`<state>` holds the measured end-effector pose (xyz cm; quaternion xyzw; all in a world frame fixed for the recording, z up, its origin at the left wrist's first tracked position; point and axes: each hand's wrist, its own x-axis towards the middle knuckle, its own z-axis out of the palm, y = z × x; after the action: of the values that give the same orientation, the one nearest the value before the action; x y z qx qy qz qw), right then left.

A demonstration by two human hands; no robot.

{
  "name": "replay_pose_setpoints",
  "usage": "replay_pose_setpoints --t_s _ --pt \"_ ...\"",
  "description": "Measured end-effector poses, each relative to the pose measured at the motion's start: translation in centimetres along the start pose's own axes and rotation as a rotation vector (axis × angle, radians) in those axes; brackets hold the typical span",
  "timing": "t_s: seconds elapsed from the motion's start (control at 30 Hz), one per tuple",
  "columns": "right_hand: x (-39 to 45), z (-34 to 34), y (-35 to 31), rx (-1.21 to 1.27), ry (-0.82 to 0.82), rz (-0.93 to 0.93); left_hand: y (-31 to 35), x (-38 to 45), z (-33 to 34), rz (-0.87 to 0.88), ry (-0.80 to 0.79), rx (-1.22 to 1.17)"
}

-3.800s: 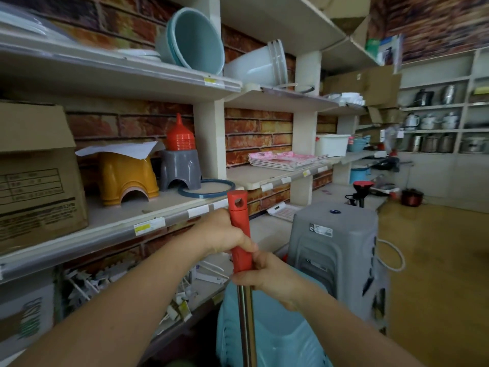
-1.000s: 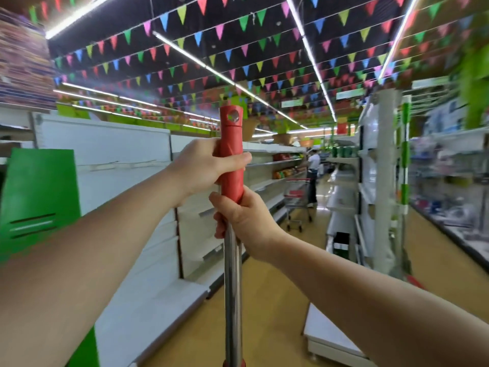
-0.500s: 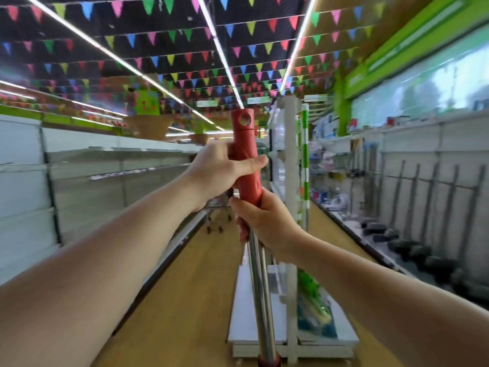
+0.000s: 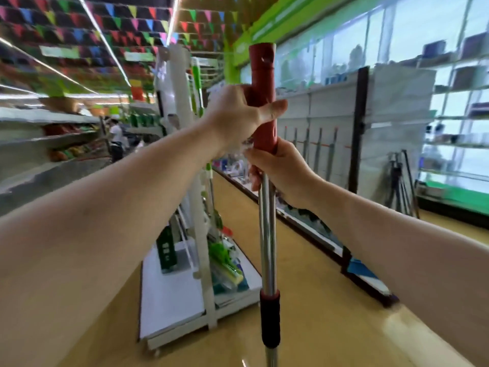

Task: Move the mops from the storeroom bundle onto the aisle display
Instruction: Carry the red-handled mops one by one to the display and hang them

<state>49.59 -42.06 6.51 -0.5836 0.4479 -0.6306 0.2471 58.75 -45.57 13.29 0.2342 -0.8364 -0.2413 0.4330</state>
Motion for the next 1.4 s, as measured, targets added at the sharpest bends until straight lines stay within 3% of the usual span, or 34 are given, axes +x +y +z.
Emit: replay_pose_setpoints --t_s 0.27,0.6,1.03,1.4 --pt "5.2 -8.2 4.9 -0.024 0.029 0.022 -2.4 7.5 7.9 0.011 -0.057 -0.057" --pt "16.8 -16.8 10.6 0.061 -0.075 0.04 -6.5 19.4 14.7 -0.026 0.056 -0.042" --pt "35.0 -21.8 19.9 0.119 -0.144 0.034 -19.0 37.0 19.1 0.078 0.176 -0.153" --pt "52.6 -24.8 27.4 0.177 -0.209 -0.049 -27.6 52.4 20.7 0.064 0.197 0.006"
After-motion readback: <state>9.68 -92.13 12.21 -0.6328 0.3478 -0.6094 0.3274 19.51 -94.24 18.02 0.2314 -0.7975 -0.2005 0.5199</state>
